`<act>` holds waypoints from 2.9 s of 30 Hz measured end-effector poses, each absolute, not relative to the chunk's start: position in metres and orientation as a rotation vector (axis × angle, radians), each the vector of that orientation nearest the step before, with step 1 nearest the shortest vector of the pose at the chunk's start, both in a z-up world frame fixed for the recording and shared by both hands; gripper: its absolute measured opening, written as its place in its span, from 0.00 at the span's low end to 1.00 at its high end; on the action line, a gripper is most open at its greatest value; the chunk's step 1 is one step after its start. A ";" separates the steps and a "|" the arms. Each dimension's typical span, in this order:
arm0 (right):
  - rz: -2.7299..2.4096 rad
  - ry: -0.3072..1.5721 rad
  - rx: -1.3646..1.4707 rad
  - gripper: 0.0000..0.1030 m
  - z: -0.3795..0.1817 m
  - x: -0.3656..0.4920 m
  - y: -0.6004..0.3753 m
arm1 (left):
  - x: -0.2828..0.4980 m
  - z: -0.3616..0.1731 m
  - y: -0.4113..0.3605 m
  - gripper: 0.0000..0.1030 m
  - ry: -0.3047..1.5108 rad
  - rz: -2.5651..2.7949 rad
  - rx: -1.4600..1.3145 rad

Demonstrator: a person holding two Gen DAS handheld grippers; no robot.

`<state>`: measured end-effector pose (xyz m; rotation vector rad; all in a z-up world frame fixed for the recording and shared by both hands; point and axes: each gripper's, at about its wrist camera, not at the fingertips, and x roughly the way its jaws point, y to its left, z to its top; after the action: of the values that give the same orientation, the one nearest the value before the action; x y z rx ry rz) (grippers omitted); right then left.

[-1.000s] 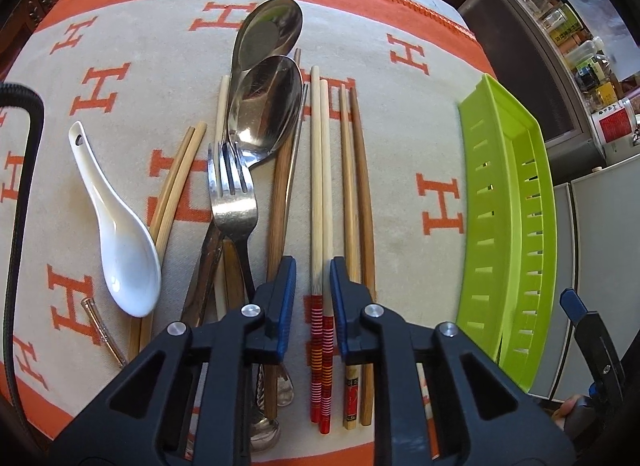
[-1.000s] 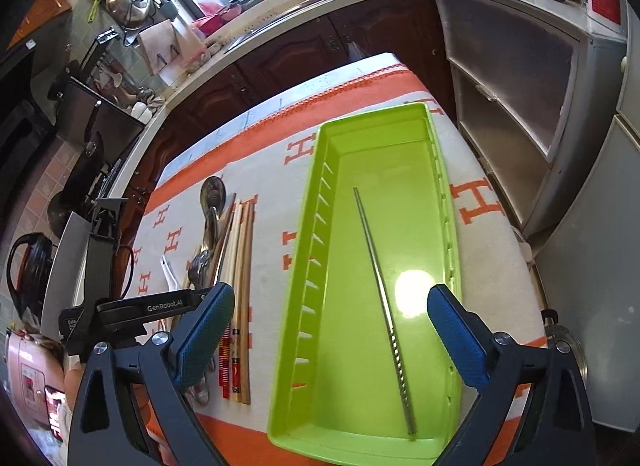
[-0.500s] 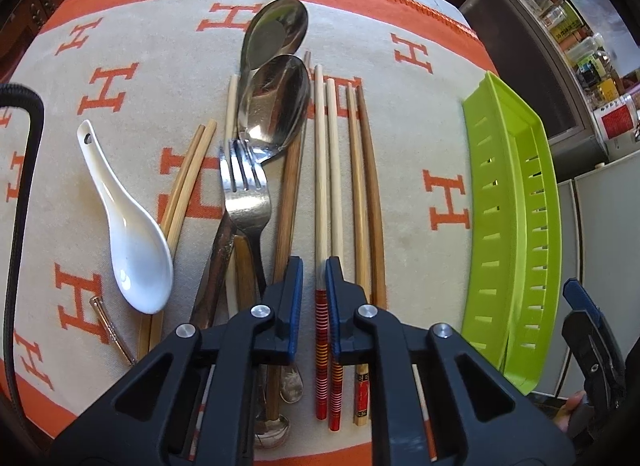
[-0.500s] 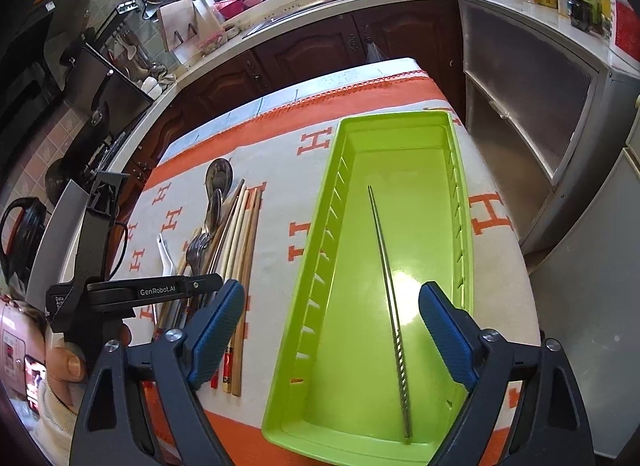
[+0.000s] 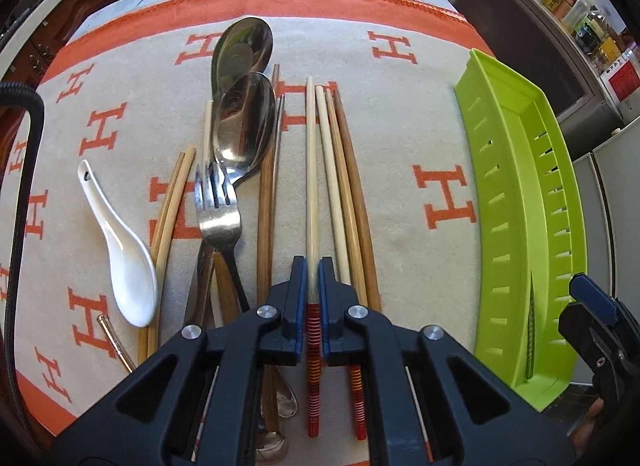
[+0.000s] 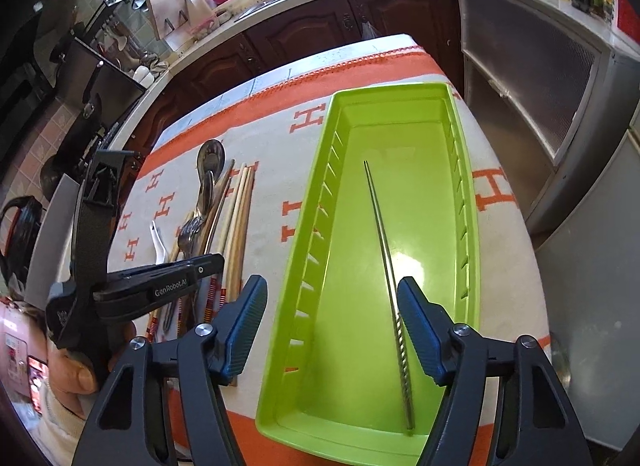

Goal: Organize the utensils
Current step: 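Close the left gripper on a red-banded chopstick and lift it, then carry the red-banded chopstick toward the tray with left while right grasps a wooden chopstick, then lower both chopsticks into the green tray and open both grippers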

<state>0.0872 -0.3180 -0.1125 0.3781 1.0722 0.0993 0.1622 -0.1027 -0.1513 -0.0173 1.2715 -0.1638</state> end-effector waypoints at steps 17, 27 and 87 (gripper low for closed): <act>0.209 1.066 0.322 0.33 -0.085 0.101 -0.255 | 0.104 -0.046 -0.037 0.04 1.078 -0.212 -0.089; 0.187 1.190 0.296 0.22 -0.116 0.146 -0.206 | 0.100 -0.064 0.016 0.04 1.086 -0.181 -0.136; -0.016 1.011 0.470 0.06 -0.089 0.088 -0.372 | 0.134 -0.053 -0.217 0.04 1.126 -0.519 -0.026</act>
<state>0.0877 -0.3722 -0.0895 0.4700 1.0110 -0.0156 0.1344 -0.2167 -0.0529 -0.0262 1.1263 -0.5195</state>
